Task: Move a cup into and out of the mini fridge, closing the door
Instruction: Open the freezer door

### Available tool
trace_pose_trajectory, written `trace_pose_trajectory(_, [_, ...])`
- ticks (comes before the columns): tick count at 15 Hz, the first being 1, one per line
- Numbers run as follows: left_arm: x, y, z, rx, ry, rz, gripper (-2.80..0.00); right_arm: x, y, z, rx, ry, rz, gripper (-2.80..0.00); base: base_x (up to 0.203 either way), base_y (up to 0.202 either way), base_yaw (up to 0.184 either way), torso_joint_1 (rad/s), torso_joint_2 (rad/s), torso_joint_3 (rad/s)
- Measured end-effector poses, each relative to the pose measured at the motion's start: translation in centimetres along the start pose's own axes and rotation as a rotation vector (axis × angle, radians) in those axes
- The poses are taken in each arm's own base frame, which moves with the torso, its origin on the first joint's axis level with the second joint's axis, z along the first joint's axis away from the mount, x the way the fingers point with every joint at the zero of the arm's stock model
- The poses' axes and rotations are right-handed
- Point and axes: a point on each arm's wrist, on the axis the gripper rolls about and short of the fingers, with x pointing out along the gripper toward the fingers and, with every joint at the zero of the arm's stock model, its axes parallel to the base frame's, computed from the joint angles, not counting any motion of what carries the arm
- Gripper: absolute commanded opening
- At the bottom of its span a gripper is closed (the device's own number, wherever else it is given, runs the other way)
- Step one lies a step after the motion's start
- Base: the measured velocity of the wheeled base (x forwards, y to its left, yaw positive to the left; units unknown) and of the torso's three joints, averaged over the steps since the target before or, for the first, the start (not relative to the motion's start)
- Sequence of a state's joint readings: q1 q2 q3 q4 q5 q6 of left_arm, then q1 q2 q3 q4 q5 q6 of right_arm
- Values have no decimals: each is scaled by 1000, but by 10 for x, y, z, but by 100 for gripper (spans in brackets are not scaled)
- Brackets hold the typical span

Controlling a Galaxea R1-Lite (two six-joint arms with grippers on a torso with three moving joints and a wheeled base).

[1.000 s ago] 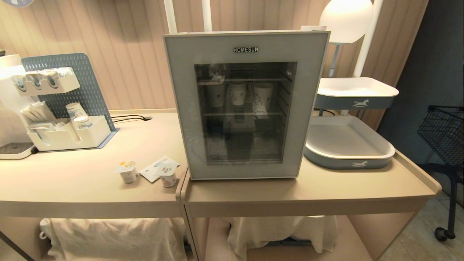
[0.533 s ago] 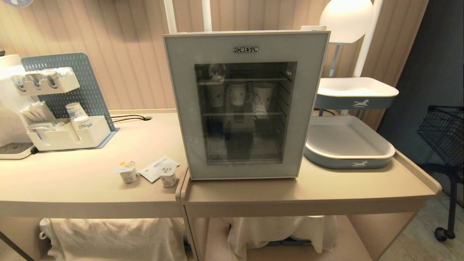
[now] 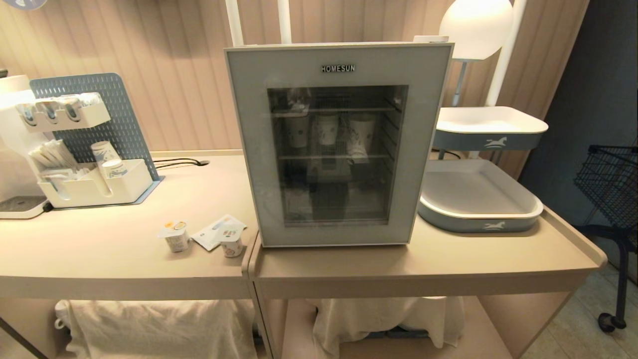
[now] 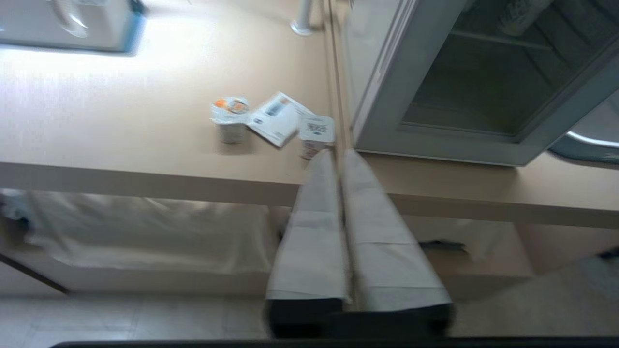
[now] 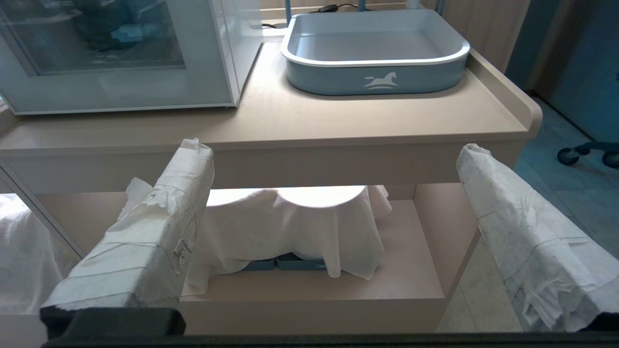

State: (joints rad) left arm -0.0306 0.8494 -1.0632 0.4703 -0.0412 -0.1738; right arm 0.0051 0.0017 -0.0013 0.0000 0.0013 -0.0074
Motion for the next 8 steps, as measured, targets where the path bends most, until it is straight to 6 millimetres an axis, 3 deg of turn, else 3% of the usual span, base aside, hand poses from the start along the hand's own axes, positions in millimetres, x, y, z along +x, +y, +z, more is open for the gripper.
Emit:
trace_pose_trajectory(2, [89, -3, 31, -14, 128, -76, 0, 0, 0, 0, 1, 0, 0, 0, 0, 0, 0, 0, 0, 0])
trace_pose_trajectory(4, [165, -1, 41, -21, 187, -232, 0, 0, 0, 0, 2, 0, 0, 0, 0, 0, 0, 0, 0, 0])
trace_pose_trajectory(8, [264, 19, 32, -10, 178, -708, 0, 0, 0, 0, 2, 0, -1, 0, 0, 0, 0, 0, 0, 0])
